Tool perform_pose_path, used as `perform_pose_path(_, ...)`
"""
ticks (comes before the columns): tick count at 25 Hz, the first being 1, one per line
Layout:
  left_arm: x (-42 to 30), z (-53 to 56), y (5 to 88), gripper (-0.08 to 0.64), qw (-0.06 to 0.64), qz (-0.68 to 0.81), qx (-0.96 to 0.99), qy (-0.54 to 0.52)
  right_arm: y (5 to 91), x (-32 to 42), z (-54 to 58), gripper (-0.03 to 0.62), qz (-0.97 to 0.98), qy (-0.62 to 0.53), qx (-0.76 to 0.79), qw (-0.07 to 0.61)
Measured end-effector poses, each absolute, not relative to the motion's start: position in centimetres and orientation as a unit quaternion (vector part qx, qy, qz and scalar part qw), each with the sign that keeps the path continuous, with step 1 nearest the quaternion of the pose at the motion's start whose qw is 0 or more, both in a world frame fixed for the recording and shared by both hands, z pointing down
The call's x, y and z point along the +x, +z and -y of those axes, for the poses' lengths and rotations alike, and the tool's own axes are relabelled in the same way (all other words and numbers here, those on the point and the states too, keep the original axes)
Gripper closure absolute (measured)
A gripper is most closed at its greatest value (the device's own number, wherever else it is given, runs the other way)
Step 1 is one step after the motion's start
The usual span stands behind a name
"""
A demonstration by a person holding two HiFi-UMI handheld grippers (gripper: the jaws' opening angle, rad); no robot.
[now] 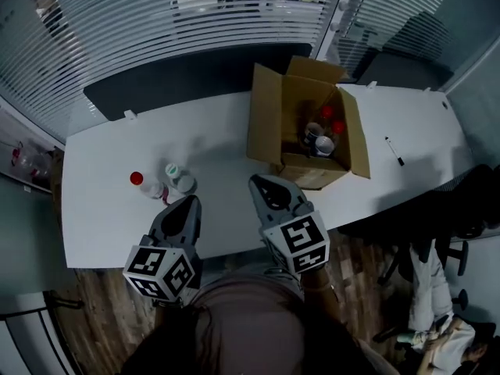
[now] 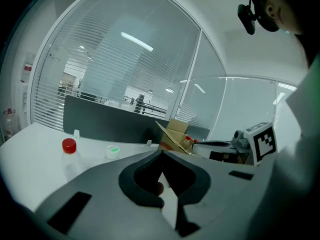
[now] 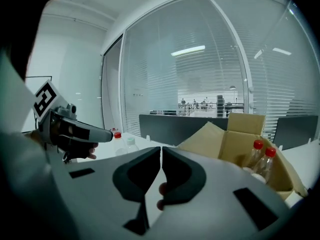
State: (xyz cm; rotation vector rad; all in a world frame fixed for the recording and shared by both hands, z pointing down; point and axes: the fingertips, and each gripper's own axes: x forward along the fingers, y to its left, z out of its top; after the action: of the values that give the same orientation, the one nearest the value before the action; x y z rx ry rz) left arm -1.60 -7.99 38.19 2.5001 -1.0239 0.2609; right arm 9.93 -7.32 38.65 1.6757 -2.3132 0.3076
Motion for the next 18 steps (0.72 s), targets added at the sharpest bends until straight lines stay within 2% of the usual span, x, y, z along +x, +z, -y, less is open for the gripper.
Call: perform_pose_path(18, 9.3, 8.6, 38.8, 0.552, 0.194, 0.278, 0.934, 0.113, 37.7, 22.4, 5.1, 0.56, 0.721, 0.092, 0.679, 0.106)
